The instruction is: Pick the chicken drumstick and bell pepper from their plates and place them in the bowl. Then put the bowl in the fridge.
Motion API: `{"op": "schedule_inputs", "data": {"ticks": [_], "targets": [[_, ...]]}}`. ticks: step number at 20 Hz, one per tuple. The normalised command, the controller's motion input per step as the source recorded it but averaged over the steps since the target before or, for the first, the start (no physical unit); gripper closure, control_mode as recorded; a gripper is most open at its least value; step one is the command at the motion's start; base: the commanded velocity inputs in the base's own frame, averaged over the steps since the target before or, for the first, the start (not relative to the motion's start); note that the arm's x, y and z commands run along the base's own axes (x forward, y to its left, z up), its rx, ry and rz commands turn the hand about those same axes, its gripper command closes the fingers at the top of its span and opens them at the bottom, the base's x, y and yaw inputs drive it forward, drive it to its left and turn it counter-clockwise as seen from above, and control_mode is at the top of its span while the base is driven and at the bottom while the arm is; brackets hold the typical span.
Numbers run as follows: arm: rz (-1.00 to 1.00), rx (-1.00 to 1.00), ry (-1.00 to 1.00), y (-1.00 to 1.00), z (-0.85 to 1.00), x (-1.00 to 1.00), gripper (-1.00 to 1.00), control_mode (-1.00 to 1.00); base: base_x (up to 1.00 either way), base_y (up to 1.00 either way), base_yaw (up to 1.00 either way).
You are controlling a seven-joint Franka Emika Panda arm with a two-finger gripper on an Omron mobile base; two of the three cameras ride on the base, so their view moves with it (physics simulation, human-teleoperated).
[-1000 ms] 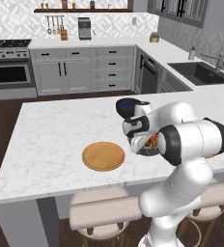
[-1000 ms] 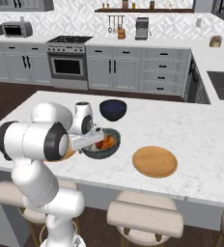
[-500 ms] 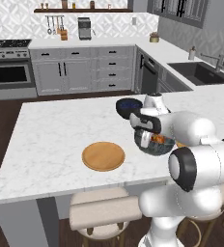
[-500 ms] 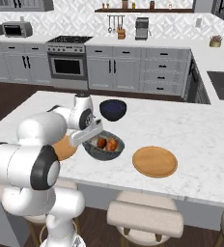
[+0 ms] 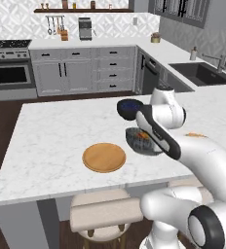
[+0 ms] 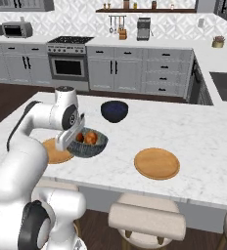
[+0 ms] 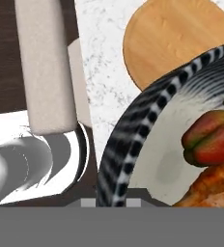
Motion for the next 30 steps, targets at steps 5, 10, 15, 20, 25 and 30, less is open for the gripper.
{"op": "schedule_inputs", "data": {"ticks": [5,10,15,20,25,30], "targets": [[0.42,0.00,-0.17,0.09,0.12,-0.87,1.00,-1.00,0.00,0.00,0.00],[0.22,-0.01,-0.41,0.01,-0.02,-0.20,1.00,-1.00,0.00,0.00,0.00],[0.09,0.00,-0.32,0.00,0.04,0.00,1.00,-1.00,0.00,0.00,0.00],[0.01,0.00,-0.06,0.00,0.07,-0.09,1.00,-1.00,0.00,0.00,0.00],[0.00,0.00,0.00,0.00,0.00,0.00,1.00,-1.00,0.00,0.00,0.00],[0.00,0.00,0.00,0.00,0.00,0.00,1.00,-1.00,0.00,0.00,0.00]]}}
